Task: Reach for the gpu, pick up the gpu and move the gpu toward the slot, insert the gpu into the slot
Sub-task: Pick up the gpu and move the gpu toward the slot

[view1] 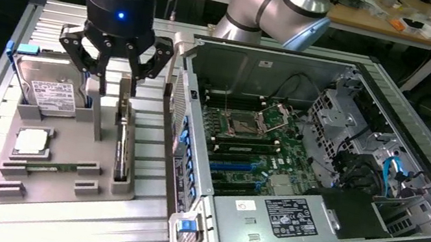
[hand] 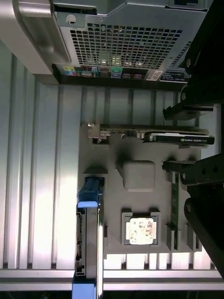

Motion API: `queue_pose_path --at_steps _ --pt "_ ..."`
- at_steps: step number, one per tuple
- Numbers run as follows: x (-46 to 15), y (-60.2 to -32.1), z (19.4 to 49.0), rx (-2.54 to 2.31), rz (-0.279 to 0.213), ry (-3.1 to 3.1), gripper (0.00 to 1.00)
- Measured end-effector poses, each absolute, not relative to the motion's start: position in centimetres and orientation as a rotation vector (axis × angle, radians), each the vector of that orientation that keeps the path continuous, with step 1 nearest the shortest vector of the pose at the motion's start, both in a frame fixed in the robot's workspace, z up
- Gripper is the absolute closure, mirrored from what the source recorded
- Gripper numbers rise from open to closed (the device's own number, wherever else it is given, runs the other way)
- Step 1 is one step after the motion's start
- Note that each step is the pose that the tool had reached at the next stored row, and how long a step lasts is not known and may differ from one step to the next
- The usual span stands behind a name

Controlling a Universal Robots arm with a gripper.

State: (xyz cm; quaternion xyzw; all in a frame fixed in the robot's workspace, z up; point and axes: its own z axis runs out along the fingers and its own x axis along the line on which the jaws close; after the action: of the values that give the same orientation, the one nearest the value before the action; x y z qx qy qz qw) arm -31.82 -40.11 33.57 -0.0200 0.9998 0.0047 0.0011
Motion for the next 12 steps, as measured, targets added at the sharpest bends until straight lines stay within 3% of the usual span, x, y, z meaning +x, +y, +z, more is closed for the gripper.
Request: queue_pose_path --at_steps 12 --pt "-31.8 -40.7 31.9 -0.055 0.009 3.134 0.52"
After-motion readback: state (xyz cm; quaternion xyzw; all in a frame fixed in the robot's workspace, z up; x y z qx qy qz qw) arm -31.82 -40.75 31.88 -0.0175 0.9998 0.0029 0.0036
